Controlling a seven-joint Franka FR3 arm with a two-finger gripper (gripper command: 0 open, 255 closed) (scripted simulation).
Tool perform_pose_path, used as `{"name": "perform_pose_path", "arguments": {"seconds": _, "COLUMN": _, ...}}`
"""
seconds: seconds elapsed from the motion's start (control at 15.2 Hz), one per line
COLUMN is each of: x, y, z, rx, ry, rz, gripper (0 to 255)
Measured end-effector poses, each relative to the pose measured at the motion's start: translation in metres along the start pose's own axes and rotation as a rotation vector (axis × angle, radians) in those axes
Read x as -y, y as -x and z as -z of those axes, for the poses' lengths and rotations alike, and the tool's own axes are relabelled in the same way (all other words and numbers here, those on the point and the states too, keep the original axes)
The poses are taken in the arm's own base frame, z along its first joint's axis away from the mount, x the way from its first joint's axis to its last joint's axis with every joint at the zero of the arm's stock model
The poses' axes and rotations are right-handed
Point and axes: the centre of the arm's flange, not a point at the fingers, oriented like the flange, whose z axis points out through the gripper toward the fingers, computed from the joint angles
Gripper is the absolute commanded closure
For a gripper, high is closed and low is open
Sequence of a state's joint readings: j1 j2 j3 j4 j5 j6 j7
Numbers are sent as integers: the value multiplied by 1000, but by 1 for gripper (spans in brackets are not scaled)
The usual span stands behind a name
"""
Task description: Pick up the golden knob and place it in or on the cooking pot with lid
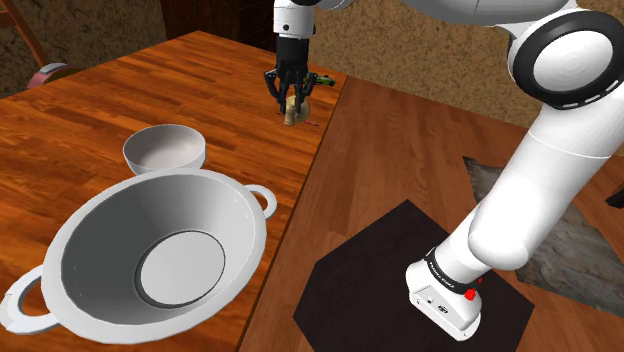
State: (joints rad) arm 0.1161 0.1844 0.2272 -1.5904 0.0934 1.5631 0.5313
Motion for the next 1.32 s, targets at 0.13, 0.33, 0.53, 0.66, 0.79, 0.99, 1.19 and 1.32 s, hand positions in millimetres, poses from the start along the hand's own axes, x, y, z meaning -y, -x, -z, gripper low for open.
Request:
{"name": "perform_pose_path", "arguments": {"seconds": 0.13, "x": -2, "y": 2, "z": 11, "rx": 0, "ry": 0, "rz": 0, "gripper": 255}}
{"name": "perform_pose_path", "arguments": {"seconds": 0.33, "x": 3, "y": 9, "z": 21, "rx": 0, "ry": 0, "rz": 0, "gripper": 255}}
{"name": "perform_pose_path", "arguments": {"seconds": 0.53, "x": 30, "y": 32, "z": 20, "rx": 0, "ry": 0, "rz": 1, "gripper": 255}}
{"name": "perform_pose_path", "arguments": {"seconds": 0.66, "x": 53, "y": 43, "z": 16, "rx": 0, "ry": 1, "rz": 1, "gripper": 255}}
{"name": "perform_pose_path", "arguments": {"seconds": 0.79, "x": 74, "y": 56, "z": 10, "rx": 1, "ry": 0, "rz": 1, "gripper": 255}}
{"name": "perform_pose_path", "arguments": {"seconds": 0.99, "x": 105, "y": 80, "z": 8, "rx": 0, "ry": 0, "rz": 1, "gripper": 255}}
{"name": "perform_pose_path", "arguments": {"seconds": 1.19, "x": 135, "y": 106, "z": 3, "rx": 0, "ry": 1, "rz": 1, "gripper": 255}}
{"name": "perform_pose_path", "arguments": {"seconds": 1.32, "x": 158, "y": 123, "z": 0, "rx": 0, "ry": 1, "rz": 1, "gripper": 255}}
